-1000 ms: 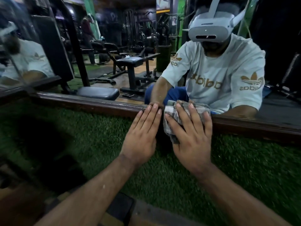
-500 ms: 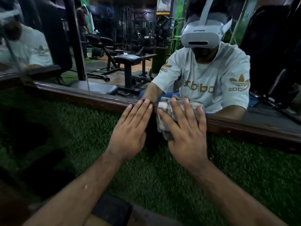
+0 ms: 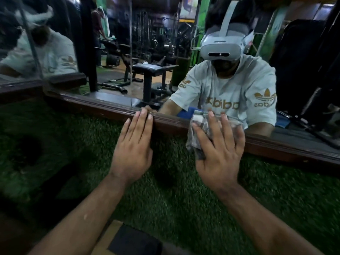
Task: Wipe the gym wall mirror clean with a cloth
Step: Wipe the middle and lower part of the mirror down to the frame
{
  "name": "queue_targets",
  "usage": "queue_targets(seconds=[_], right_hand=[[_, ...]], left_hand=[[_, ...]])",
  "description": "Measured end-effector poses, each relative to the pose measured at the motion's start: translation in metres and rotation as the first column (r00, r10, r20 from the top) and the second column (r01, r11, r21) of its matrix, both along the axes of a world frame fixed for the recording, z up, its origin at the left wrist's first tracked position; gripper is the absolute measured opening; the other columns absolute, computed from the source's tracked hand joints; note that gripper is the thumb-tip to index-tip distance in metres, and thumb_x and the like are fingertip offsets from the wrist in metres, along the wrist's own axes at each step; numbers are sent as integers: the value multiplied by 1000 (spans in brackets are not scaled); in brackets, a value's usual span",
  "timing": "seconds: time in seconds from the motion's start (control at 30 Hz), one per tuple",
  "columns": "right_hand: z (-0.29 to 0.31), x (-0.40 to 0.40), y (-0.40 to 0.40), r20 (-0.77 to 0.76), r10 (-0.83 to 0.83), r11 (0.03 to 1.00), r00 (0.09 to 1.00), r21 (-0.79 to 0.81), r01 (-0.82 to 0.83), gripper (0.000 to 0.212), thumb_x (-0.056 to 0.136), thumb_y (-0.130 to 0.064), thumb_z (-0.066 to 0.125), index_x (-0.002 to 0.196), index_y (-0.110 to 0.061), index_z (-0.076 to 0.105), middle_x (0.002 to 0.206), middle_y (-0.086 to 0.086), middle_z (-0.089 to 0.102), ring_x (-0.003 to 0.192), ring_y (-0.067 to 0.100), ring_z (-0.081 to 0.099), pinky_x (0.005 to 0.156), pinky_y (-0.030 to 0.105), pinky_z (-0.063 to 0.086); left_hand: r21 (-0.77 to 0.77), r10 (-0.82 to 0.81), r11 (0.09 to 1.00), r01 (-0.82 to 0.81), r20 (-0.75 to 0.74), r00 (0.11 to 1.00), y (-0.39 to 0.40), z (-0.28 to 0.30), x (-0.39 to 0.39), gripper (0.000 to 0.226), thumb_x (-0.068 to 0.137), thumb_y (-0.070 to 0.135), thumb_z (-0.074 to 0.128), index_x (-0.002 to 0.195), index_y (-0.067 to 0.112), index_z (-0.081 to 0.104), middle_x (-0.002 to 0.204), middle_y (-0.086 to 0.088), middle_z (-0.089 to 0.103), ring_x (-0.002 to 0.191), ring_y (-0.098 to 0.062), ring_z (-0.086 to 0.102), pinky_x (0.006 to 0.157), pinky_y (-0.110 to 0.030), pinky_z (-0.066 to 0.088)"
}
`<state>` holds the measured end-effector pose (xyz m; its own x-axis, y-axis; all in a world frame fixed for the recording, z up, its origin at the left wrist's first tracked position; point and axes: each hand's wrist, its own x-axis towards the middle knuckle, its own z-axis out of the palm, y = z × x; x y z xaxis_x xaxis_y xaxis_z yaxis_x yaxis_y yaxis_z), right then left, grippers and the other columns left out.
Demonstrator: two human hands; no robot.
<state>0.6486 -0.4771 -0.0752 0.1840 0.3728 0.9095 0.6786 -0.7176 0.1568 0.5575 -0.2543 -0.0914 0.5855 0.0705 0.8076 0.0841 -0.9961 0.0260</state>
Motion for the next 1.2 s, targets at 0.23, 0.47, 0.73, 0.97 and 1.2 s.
queue_targets(seconds=[0.23,0.47,0.73,0.97,1.2], right_hand=[[18,-17,66,33,60,954,998,-296,-48,76,82,-23,53,157,-25,45,168,9,34,157,33,27,130,55,6],[-3,-23,95,65,-14,988,998,-151,24,84,77,-13,64,158,-22,45,167,10,36,157,35,28,127,61,13],[1,-28,133,24,27,998,999,-49,-26,85,73,-12,62,157,-19,46,165,10,40,156,34,30,129,56,8],[-6,-19,153,78,107,994,991,-26,-105,71,92,-16,69,157,-21,42,163,8,42,155,30,32,130,51,8],[0,-31,184,67,127,990,990,-65,-123,65,93,-16,58,156,-21,46,162,8,45,155,30,33,130,51,7]], left_hand=[[-3,-52,999,53,75,996,16,-2,3,82,79,7,56,155,-4,27,165,-18,20,155,-28,16,124,-52,20],[-30,-58,997,64,162,985,43,-4,9,75,86,7,57,155,-3,29,164,-18,23,155,-28,17,124,-51,19],[-66,-95,991,112,218,971,79,-7,6,75,87,1,59,156,3,30,164,-15,26,155,-27,18,124,-50,20],[5,-97,995,98,214,972,97,-4,5,68,92,7,60,155,6,35,164,-12,28,154,-23,21,124,-49,22],[-71,-26,996,45,245,969,106,-8,6,60,98,20,45,154,1,35,164,-14,28,154,-25,22,123,-50,22]])
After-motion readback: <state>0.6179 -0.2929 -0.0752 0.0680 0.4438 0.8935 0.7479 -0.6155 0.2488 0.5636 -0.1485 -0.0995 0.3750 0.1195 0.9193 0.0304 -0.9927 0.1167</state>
